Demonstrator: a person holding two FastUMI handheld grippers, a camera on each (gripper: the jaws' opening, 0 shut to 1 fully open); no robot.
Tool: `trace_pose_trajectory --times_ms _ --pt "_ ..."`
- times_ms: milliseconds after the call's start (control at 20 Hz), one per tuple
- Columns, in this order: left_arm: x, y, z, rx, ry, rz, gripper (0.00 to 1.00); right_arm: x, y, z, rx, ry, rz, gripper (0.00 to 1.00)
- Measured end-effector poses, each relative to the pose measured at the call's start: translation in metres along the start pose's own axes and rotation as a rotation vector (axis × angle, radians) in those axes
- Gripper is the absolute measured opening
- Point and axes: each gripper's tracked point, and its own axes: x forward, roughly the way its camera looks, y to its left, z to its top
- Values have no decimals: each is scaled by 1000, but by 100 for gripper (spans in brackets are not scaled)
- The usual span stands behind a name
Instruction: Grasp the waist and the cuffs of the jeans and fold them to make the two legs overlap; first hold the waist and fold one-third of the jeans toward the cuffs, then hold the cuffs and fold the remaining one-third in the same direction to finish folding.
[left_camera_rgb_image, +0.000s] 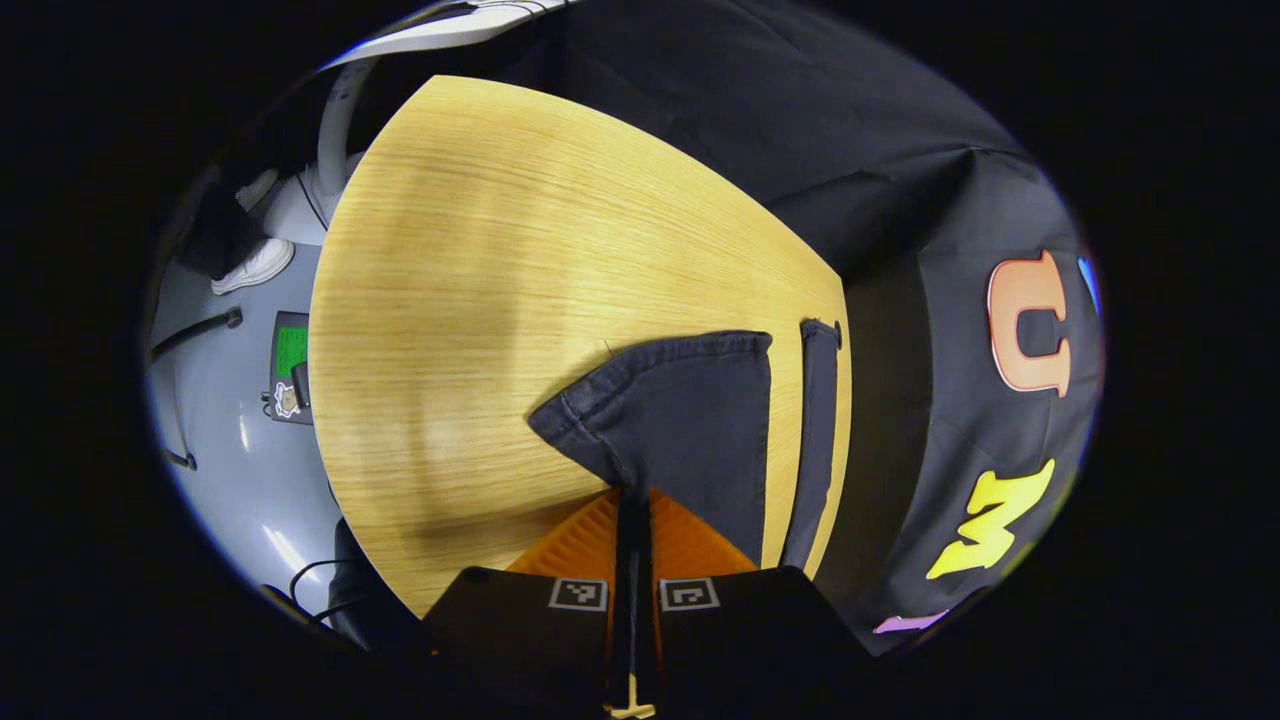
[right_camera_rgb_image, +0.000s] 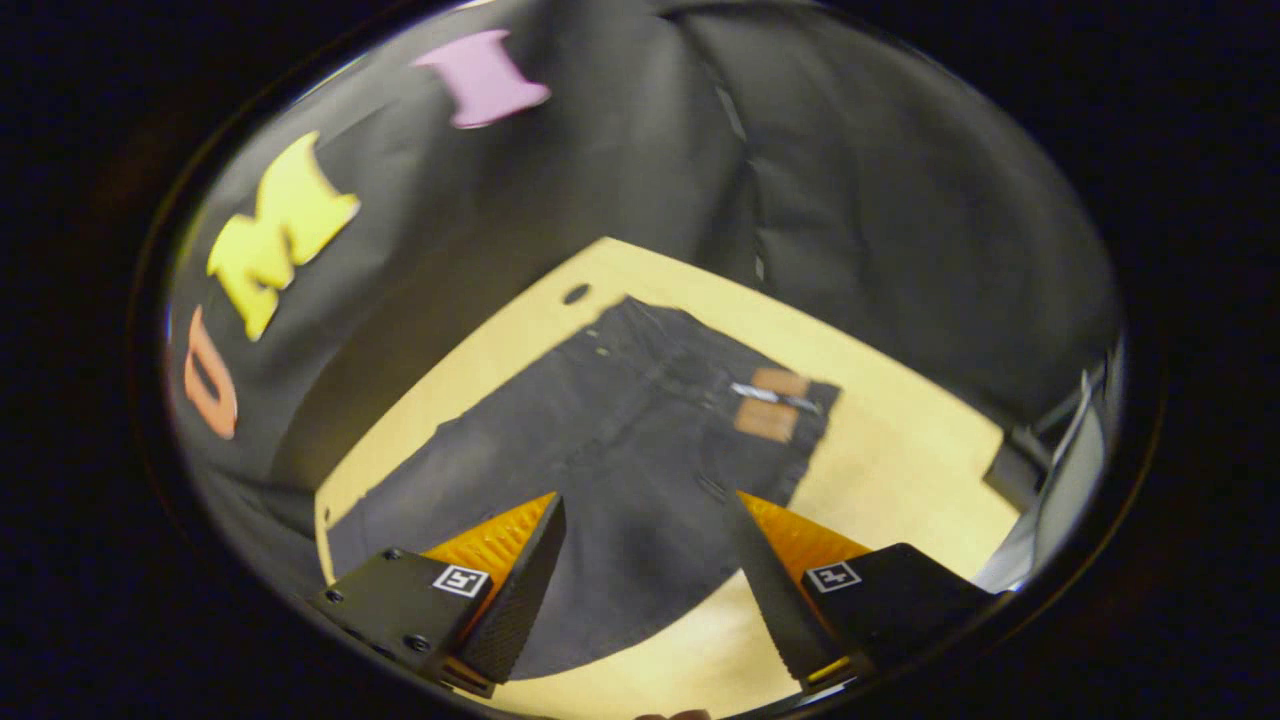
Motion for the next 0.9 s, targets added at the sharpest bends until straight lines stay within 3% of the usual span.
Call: trace_pose_trajectory --times_ms 100,300,450,650,700,850,900 --pt "-1 1 0 0 2 -4 5 10 -37 3 135 57 -71 98" --pt "0 -1 0 -27 15 -8 5 32 -51 -8 201 163 -98 98" --pt "1 0 0 -41 22 -8 5 44 -38 -2 108 178 -103 92" --pt "0 1 1 -43 35 -10 5 55 -28 -1 -8 204 -145 93" --pt "0 0 1 -44 34 -11 5 59 -31 -1 -47 210 -174 87" --pt "0 0 1 -51 35 -17 5 68 -42 1 -66 194 -200 53" --pt "-1 0 1 -56 37 -18 5 66 -43 5 -24 187 -187 35"
